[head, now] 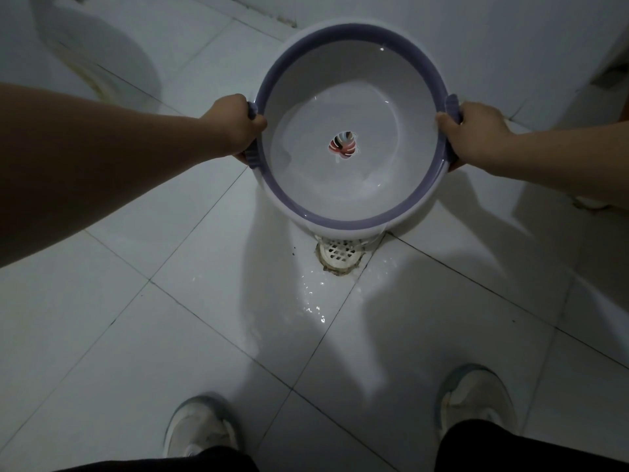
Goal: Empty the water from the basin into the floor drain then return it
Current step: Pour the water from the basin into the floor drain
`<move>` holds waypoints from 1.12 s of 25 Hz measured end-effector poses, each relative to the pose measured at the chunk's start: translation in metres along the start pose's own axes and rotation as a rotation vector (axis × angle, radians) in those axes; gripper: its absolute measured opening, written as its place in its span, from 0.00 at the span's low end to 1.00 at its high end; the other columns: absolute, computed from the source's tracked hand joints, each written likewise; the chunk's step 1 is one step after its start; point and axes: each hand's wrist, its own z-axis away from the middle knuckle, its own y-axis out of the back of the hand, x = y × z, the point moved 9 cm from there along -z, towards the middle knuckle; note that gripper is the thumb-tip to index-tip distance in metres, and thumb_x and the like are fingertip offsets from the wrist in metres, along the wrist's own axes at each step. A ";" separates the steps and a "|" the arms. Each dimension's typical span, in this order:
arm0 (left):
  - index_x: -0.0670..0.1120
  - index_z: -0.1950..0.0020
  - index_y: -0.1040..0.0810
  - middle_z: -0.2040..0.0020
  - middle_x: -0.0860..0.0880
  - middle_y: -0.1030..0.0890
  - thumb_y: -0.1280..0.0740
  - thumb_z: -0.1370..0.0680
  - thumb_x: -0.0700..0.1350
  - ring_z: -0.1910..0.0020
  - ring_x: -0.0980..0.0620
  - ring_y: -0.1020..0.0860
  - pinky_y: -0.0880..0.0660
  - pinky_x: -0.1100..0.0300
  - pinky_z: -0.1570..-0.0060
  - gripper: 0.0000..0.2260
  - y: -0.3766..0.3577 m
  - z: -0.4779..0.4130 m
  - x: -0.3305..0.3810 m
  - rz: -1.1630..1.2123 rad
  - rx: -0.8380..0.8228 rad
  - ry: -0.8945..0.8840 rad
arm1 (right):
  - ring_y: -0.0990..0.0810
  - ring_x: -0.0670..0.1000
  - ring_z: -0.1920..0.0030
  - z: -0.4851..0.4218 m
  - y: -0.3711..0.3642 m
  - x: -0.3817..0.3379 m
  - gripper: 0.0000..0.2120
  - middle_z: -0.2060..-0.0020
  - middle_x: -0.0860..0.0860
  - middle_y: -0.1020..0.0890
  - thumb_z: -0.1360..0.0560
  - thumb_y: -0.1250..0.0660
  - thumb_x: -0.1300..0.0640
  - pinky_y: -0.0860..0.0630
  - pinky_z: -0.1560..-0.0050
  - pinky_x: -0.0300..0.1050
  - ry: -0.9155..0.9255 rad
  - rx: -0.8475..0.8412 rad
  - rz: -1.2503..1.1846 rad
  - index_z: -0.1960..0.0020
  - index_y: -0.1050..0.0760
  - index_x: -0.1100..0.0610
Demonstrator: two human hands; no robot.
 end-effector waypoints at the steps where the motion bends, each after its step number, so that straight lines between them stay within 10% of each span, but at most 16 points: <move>1: 0.38 0.50 0.27 0.56 0.41 0.22 0.42 0.18 0.45 0.71 0.52 0.23 0.30 0.67 0.82 0.11 0.000 0.000 0.000 -0.002 0.002 0.000 | 0.23 0.56 0.68 0.000 0.000 0.000 0.19 0.64 0.60 0.21 0.18 0.45 0.49 0.26 0.64 0.40 0.003 0.001 -0.001 0.53 0.25 0.64; 5: 0.39 0.49 0.28 0.54 0.40 0.21 0.42 0.18 0.46 0.70 0.50 0.22 0.28 0.64 0.78 0.10 0.000 0.001 0.000 0.031 -0.012 0.010 | 0.23 0.53 0.72 0.000 0.001 0.000 0.18 0.67 0.58 0.21 0.18 0.45 0.50 0.30 0.74 0.35 0.000 -0.001 0.005 0.56 0.27 0.62; 28: 0.39 0.49 0.29 0.57 0.41 0.22 0.42 0.19 0.44 0.71 0.50 0.22 0.28 0.66 0.83 0.09 0.000 0.003 0.001 0.057 0.002 0.010 | 0.18 0.61 0.60 0.002 -0.001 0.000 0.20 0.56 0.64 0.19 0.19 0.44 0.49 0.20 0.54 0.51 -0.045 -0.006 -0.050 0.49 0.25 0.66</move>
